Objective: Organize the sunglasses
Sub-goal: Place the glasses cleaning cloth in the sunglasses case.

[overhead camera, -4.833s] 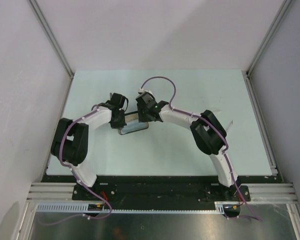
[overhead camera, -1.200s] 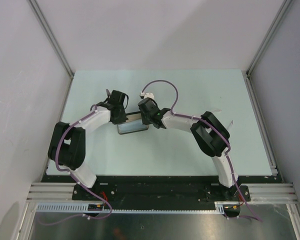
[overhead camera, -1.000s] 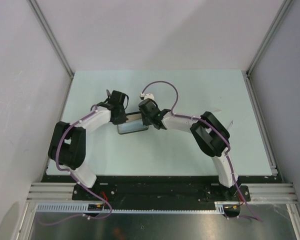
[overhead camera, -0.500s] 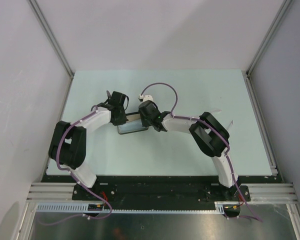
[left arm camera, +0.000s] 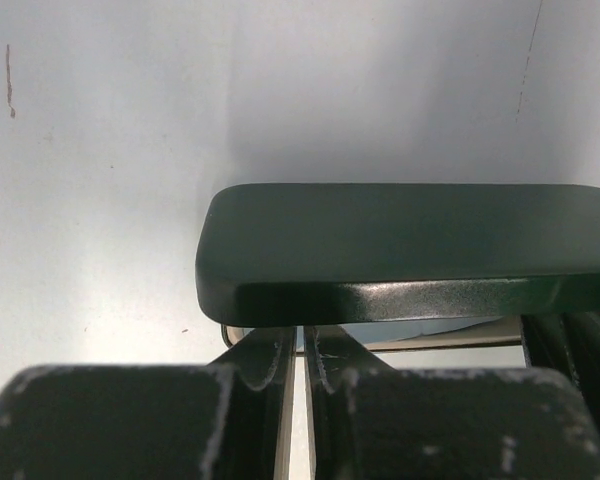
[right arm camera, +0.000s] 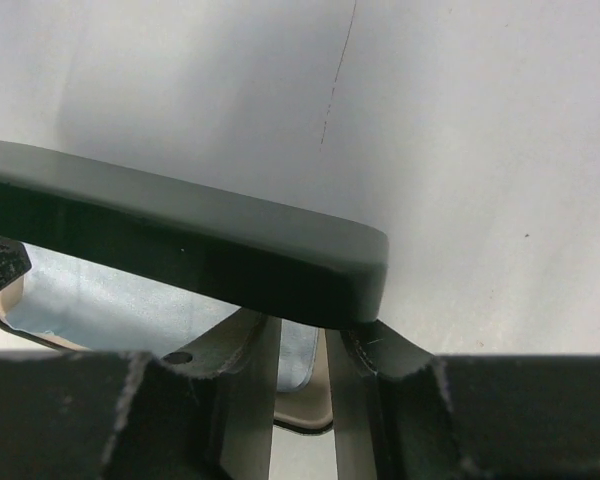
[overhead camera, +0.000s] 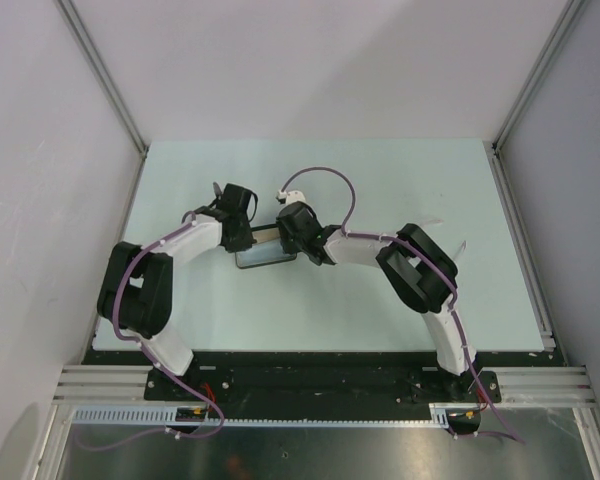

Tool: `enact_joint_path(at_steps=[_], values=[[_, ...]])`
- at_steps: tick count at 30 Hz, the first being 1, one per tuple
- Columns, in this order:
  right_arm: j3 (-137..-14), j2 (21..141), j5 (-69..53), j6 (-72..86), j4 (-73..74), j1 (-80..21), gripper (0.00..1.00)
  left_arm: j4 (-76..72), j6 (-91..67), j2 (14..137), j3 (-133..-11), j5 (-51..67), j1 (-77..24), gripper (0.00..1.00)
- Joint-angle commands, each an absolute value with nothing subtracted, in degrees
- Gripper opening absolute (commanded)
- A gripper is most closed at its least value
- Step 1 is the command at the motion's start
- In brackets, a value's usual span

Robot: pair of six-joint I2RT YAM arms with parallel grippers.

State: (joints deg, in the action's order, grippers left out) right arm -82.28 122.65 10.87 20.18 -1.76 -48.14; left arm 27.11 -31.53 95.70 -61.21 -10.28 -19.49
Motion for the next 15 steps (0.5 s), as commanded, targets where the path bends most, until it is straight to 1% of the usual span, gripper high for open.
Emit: enact_joint_path(at_steps=[1, 6, 9, 12, 15], values=[[-82.0, 123.9, 10.1, 19.6, -4.6, -47.9, 0.28, 26.1, -32.5, 95.9, -60.9, -10.2, -19.7, 0.09], [-82.0, 124.3, 9.7, 20.0, -4.7, -47.6, 0.28, 26.1, -32.4, 96.2, -60.7, -10.0, -19.7, 0.09], [-82.0, 124.4, 9.4, 20.3, -4.9, -47.6, 0.25, 26.1, -32.3, 96.2, -60.8, -10.0, -19.7, 0.09], [-82.0, 124.3, 10.0, 20.7, -4.7, -47.6, 0.20, 26.1, -32.3, 96.3, -60.9, -10.1, -19.7, 0.09], [-82.0, 124.0, 11.1, 20.9, -4.0, -47.6, 0.09, 26.1, -32.2, 96.5, -60.9, -10.0, -19.7, 0.09]])
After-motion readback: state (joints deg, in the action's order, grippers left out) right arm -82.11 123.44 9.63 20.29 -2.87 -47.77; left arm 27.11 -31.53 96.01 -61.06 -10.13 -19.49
